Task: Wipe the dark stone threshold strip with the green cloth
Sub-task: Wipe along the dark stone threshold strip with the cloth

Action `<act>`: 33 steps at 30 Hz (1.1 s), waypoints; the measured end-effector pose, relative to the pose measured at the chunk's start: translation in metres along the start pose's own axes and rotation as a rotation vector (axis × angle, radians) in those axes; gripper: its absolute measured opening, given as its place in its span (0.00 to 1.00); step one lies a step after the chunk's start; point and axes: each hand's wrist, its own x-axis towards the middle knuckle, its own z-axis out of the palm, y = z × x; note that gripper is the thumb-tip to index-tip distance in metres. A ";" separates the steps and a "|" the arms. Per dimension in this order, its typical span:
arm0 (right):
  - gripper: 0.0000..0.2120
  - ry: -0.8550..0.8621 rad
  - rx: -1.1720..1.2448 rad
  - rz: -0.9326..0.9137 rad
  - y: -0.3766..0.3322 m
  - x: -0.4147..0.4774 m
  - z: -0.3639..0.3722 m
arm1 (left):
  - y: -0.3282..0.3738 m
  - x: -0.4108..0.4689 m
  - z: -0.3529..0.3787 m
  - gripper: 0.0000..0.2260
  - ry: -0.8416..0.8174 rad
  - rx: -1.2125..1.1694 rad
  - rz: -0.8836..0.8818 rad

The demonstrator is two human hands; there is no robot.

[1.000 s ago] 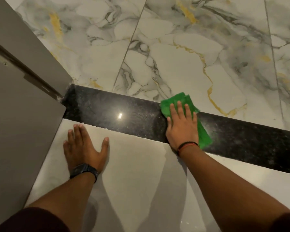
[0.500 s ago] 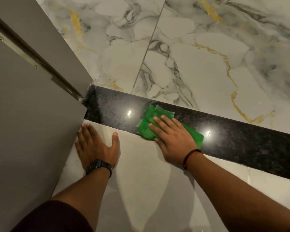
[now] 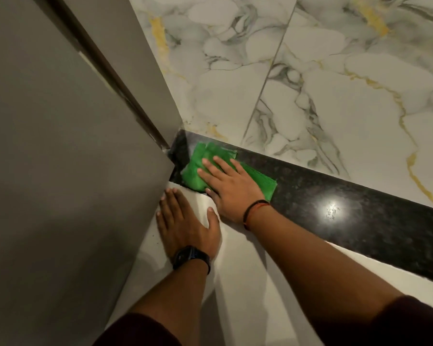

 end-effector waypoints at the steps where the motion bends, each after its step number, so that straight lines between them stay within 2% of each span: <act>1: 0.24 -0.016 0.018 -0.073 0.007 -0.010 -0.001 | -0.002 0.001 0.000 0.40 0.004 -0.004 0.001; 4: 0.23 0.014 0.063 -0.118 0.036 -0.043 -0.002 | -0.001 -0.001 0.001 0.41 0.024 -0.023 0.004; 9: 0.24 0.090 0.042 0.230 0.037 -0.019 -0.002 | 0.000 0.000 0.002 0.44 0.010 -0.026 -0.021; 12: 0.24 0.089 0.034 0.320 0.013 0.025 0.001 | 0.004 0.001 0.000 0.46 -0.029 -0.014 -0.040; 15: 0.25 0.041 0.002 0.167 -0.008 0.044 0.002 | 0.004 0.001 -0.003 0.47 -0.033 -0.033 -0.037; 19: 0.24 -0.018 0.015 -0.079 -0.002 0.014 0.000 | -0.003 -0.001 -0.003 0.46 -0.017 -0.036 -0.007; 23: 0.22 0.010 0.092 -0.087 0.024 -0.051 -0.004 | -0.004 -0.002 -0.002 0.45 0.028 -0.057 0.032; 26: 0.22 0.071 0.094 0.044 0.069 -0.098 -0.006 | -0.003 -0.001 0.001 0.46 0.041 -0.057 0.024; 30: 0.22 0.164 0.121 0.422 0.112 -0.110 -0.011 | -0.001 0.000 0.002 0.47 0.046 -0.048 0.038; 33: 0.23 0.183 0.088 0.444 0.094 -0.108 -0.001 | 0.002 -0.006 0.000 0.46 0.033 -0.031 0.102</act>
